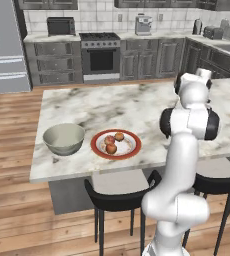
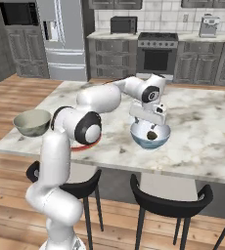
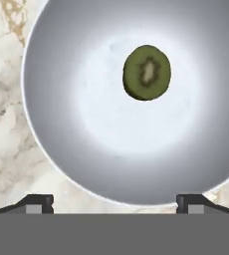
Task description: Take the fruits from the plate on the dining counter and place two fruits in each bowl.
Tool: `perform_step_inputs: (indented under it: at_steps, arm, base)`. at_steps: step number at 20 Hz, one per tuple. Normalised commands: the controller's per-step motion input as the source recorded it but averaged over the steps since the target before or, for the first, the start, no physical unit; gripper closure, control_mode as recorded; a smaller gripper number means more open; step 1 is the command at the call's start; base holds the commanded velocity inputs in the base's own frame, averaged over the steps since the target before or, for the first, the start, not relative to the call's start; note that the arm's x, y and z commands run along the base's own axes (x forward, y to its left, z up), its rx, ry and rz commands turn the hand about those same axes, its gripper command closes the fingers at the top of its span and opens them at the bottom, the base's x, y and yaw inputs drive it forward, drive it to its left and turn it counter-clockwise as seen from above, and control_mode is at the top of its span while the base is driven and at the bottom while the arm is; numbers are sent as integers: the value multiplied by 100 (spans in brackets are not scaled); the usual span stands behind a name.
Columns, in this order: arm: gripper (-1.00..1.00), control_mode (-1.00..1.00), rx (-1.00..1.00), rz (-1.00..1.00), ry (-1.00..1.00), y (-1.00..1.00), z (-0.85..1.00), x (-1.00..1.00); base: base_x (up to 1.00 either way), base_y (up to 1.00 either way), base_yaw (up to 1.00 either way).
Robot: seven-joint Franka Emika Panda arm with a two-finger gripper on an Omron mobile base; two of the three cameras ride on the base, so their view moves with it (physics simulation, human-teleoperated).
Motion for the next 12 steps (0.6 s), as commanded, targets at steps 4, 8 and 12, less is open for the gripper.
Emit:
perform_step_inputs:
  at_steps: [4, 8, 12]
  arm:
    - [-100, -100, -14, -7, -24, 100, 41, -38]
    - [-100, -100, -21, -6, -27, 100, 7, -21]
    - [-100, -100, -9, 8, 5, 100, -7, 4]
  base:
    - [0, 0, 0]
    - [0, 0, 0]
    - [0, 0, 0]
